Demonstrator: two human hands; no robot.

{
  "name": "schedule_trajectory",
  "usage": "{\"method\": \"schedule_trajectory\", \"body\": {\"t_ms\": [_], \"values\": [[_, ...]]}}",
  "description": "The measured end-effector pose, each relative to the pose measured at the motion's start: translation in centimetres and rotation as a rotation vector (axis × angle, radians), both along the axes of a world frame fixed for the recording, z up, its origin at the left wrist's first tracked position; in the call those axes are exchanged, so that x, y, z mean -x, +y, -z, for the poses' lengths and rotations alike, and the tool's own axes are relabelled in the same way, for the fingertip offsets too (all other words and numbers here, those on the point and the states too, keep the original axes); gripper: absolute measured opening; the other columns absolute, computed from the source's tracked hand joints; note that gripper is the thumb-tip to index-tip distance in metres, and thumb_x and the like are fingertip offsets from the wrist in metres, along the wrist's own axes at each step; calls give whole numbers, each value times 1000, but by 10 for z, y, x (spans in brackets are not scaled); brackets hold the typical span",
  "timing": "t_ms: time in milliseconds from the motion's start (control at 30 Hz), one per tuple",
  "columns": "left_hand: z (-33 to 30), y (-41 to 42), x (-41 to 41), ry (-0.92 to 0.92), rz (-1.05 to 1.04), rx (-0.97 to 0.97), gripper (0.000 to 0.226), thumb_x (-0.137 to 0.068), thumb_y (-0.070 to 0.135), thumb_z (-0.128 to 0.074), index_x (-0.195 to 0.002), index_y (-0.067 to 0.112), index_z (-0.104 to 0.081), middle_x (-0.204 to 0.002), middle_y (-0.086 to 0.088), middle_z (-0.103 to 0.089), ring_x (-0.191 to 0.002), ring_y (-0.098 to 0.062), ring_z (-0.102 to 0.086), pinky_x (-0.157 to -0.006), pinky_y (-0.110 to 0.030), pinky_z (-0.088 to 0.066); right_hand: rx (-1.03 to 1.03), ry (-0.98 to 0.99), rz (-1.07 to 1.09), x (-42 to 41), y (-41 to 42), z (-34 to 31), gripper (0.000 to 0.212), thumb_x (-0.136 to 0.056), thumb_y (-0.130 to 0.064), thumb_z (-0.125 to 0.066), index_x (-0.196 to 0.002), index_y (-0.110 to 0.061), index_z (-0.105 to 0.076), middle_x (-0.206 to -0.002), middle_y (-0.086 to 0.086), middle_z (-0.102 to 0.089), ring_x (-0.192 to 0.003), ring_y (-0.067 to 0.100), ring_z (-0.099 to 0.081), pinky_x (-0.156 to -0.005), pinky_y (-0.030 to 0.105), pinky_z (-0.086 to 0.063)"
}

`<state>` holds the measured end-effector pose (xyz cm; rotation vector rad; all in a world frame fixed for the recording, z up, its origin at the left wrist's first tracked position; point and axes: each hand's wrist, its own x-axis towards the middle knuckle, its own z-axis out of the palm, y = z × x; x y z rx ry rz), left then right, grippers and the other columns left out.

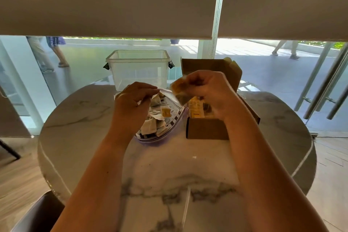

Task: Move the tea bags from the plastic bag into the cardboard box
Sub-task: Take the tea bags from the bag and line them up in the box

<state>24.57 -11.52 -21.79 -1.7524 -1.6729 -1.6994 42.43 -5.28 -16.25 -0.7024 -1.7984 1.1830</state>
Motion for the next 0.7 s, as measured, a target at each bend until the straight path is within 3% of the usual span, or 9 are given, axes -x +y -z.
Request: {"method": "schedule_trajectory", "body": {"t_ms": [100, 167, 233, 300, 367, 500, 633, 700], "values": [[0, 0, -1, -12, 5, 4, 34, -83, -9, -58, -92, 22, -70, -93, 7, -66, -91, -7, -63, -85, -11, -47, 40, -9, 317, -18, 28, 7, 22, -79, -13, -69, -101, -13, -66, -93, 3, -69, -77, 14, -66, -62, 22, -54], [0, 0, -2, -13, 8, -1, 33, -83, -9, -59, -92, 20, -71, -93, 6, -66, -91, -8, -64, -85, -13, -48, 92, -138, 473, -23, 46, 14, 21, -90, -8, -58, -110, -8, -62, -95, 6, -64, -66, 9, -62, -50, 15, -49], [0, 0, -2, -3, 8, -3, 32, -82, -10, -59, -93, 18, -72, -94, 6, -66, -90, -9, -64, -85, -13, -48, 173, -291, 549, -23, 60, 23, 23, -93, -5, -52, -115, -6, -59, -88, 7, -62, -60, 10, -62, -53, 20, -54], [0, 1, -1, 5, 6, -1, 31, -83, -10, -59, -93, 16, -72, -94, 5, -66, -91, -9, -64, -85, -13, -48, 186, -471, 576, -21, 69, 31, 18, -92, -4, -54, -108, -4, -61, -76, 8, -62, -60, 16, -65, -68, 31, -59], [0, 1, 0, 12, 1, 0, 30, -83, -9, -58, -93, 14, -73, -95, 5, -66, -91, -8, -64, -85, -12, -47, 148, -588, 600, -17, 73, 35, 10, -90, -7, -57, -93, -1, -65, -72, 11, -65, -65, 21, -68, -74, 35, -59], [1, 1, 0, 10, 5, 1, 29, -83, -10, -58, -93, 13, -73, -95, 2, -67, -91, -9, -64, -84, -12, -47, 121, -623, 617, -9, 81, 37, 10, -90, -10, -58, -89, -3, -64, -81, 13, -66, -64, 20, -66, -57, 27, -54], [1, 0, 0, 9, 5, 8, 29, -82, -10, -58, -94, 12, -73, -96, 3, -67, -92, -9, -64, -85, -12, -47, 177, -582, 586, -2, 88, 38, 10, -90, -10, -58, -96, -2, -61, -89, 15, -66, -80, 26, -68, -76, 37, -58], [0, 0, 0, 23, -2, 14, 28, -83, -9, -58, -95, 12, -73, -97, 3, -67, -92, -10, -64, -86, -14, -48, 146, -665, 580, 0, 85, 39, 9, -91, -11, -56, -86, -4, -57, -80, 12, -59, -72, 23, -61, -62, 28, -52]]}}
